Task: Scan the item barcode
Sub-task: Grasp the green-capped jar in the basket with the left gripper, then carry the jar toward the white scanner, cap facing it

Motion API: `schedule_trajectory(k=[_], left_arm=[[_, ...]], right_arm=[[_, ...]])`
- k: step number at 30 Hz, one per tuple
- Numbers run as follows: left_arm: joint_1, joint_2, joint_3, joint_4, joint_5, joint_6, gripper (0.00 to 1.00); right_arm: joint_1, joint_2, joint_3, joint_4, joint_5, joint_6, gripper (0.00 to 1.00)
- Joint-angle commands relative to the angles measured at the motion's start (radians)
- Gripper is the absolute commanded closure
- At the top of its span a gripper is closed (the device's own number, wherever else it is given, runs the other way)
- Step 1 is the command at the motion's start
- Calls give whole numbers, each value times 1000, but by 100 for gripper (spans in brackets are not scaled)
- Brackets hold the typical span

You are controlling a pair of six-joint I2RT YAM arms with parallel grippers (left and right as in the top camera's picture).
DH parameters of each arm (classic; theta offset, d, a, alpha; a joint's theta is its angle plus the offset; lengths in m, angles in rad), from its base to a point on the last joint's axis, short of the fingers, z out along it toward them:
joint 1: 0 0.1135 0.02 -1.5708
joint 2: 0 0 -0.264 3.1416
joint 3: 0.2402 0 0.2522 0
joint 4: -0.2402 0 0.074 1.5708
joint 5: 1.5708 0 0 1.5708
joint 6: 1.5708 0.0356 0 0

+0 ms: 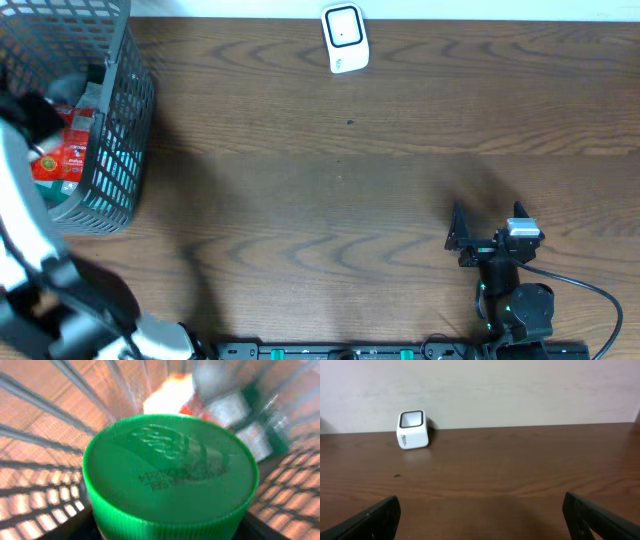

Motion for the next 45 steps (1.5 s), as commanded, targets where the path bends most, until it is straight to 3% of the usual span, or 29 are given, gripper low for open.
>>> schedule_trajectory(k=[1, 9, 20, 25, 34, 45], left_arm=[[-16, -167, 30, 39, 20, -35, 38], [-152, -387, 30, 87, 26, -64, 38], [-567, -488, 20, -53, 25, -131, 38], [-776, -413, -34, -126, 25, -208, 38], [-1054, -174, -181, -109, 25, -304, 38], [-1248, 138, -190, -60, 56, -357, 38]], right_arm=[[-12, -5, -1, -3, 12, -4, 1], [-12, -5, -1, -3, 13, -4, 1], [-12, -5, -1, -3, 12, -4, 1], [-12, -5, -1, -3, 13, -4, 1], [-12, -5, -1, -3, 13, -4, 1], [-12, -5, -1, -3, 12, -4, 1]])
